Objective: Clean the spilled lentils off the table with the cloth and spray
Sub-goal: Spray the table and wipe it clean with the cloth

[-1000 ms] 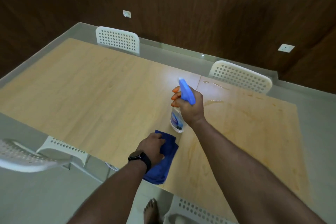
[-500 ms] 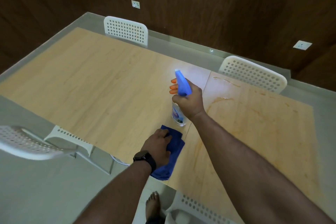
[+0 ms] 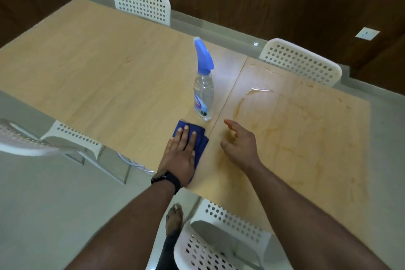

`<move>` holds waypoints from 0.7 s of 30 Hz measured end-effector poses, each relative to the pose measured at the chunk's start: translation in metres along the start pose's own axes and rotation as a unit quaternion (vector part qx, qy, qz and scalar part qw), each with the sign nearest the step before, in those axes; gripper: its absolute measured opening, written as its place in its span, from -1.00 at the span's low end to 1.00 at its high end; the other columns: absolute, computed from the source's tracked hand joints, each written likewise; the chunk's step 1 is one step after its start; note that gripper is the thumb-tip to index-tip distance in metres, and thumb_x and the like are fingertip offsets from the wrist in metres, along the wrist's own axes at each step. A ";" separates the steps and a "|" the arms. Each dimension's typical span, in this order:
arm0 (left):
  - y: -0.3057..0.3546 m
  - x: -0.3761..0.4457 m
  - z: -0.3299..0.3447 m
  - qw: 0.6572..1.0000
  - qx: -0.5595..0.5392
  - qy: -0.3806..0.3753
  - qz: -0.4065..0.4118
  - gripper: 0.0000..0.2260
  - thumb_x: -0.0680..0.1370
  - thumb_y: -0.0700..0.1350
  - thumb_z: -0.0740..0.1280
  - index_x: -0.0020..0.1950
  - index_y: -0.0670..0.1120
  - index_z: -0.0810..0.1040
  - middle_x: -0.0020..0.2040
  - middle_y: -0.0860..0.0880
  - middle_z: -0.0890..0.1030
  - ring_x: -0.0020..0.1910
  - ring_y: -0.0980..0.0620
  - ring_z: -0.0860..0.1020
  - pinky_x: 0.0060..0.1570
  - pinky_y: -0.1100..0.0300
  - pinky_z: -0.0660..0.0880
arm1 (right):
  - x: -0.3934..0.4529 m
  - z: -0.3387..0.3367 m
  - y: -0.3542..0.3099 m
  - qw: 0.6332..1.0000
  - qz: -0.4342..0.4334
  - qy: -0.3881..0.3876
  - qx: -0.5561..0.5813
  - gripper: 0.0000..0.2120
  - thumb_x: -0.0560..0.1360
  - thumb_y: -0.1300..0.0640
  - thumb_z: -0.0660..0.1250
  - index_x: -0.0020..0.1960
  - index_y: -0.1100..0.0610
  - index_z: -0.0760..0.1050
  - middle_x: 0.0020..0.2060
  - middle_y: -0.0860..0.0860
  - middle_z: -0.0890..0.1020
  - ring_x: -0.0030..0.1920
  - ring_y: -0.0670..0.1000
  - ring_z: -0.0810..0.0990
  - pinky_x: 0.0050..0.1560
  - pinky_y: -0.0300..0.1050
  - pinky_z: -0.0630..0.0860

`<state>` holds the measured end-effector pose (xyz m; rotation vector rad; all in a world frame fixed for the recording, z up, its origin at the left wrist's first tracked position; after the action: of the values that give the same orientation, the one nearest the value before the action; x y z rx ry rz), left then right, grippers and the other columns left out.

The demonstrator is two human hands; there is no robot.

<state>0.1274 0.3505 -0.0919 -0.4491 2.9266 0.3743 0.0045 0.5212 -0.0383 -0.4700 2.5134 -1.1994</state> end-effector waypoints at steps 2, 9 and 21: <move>0.007 -0.007 0.005 1.000 -0.004 0.016 -0.024 -0.43 0.73 0.03 -0.06 0.71 0.01 -0.19 0.70 -0.04 -0.24 0.68 -0.05 -0.23 0.65 -0.04 -0.10 | -0.010 -0.003 0.019 0.997 -0.028 -0.019 -0.068 -0.40 0.48 0.15 0.43 0.52 0.04 0.47 0.44 -0.01 0.54 0.45 0.00 0.47 0.52 -0.01 0.38; 0.019 -0.014 0.017 0.996 0.008 0.055 -0.074 -0.43 0.71 0.04 -0.11 0.71 0.02 -0.18 0.71 -0.04 -0.21 0.68 -0.04 -0.20 0.64 -0.03 -0.11 | -0.019 -0.001 0.053 0.967 -0.161 -0.070 -0.182 -0.50 0.57 0.09 0.35 0.50 0.08 0.50 0.55 -0.01 0.43 0.60 -0.02 0.27 0.61 0.01 0.23; 0.022 -0.014 0.016 0.994 0.018 0.057 -0.093 -0.44 0.72 0.04 -0.12 0.70 0.04 -0.23 0.70 -0.02 -0.24 0.67 0.00 -0.24 0.65 0.00 -0.16 | -0.022 0.011 0.066 0.932 -0.230 -0.048 -0.277 -0.53 0.75 -0.05 0.05 0.62 0.04 0.31 0.65 0.02 0.24 0.67 -0.01 0.05 0.63 0.03 0.13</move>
<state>0.1356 0.3786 -0.0997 -0.7536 2.9617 0.2786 0.0188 0.5618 -0.0940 -1.2796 2.7129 -0.5370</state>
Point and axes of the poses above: each hand's wrist, its own x-axis towards the middle knuckle, its own z-axis out of the palm, y = z × x, the point moved 4 cm from there along x, towards the middle knuckle
